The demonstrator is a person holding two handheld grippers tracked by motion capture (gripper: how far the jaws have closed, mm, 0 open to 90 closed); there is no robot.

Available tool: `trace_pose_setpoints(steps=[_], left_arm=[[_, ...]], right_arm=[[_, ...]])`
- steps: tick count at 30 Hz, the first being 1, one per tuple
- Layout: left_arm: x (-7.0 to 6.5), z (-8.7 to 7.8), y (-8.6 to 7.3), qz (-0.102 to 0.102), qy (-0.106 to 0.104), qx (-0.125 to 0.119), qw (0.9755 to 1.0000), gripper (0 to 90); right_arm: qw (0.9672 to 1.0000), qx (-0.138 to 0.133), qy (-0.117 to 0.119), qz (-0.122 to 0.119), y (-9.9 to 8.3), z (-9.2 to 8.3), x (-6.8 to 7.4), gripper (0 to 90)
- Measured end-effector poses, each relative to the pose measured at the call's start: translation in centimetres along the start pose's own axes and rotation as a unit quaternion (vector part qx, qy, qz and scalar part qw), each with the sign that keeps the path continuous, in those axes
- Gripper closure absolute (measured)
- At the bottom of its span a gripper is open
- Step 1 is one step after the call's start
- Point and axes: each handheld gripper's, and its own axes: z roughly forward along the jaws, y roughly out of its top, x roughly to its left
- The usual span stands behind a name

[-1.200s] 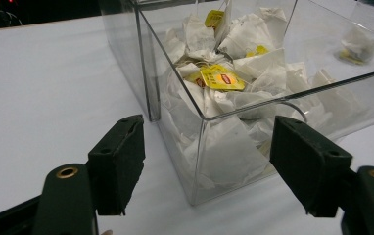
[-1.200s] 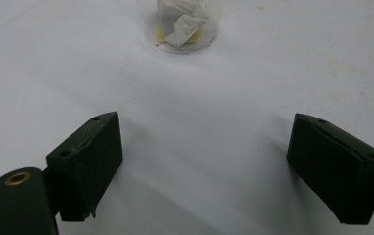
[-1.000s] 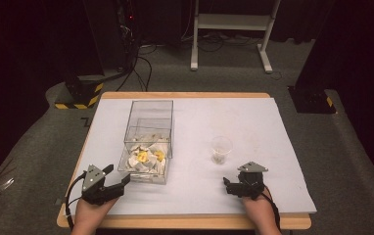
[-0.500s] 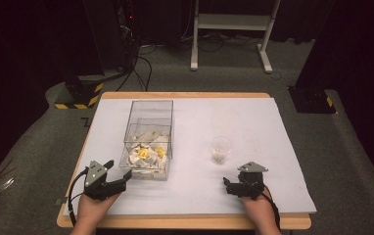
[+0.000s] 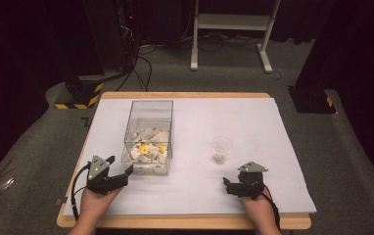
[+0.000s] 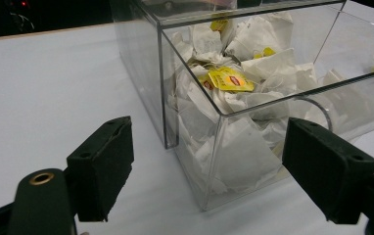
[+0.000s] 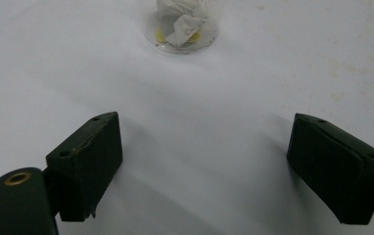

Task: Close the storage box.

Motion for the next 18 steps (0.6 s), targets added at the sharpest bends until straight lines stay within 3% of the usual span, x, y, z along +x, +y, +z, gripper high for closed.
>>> trace_pose_setpoints(steps=[18], left_arm=[[1.0, 2.1, 0.5, -0.011, 0.012, 0.005, 0.9999, 18.3]], right_arm=[[1.0000, 0.000, 0.000, -0.001, 0.0, 0.0, 0.0, 13.0]])
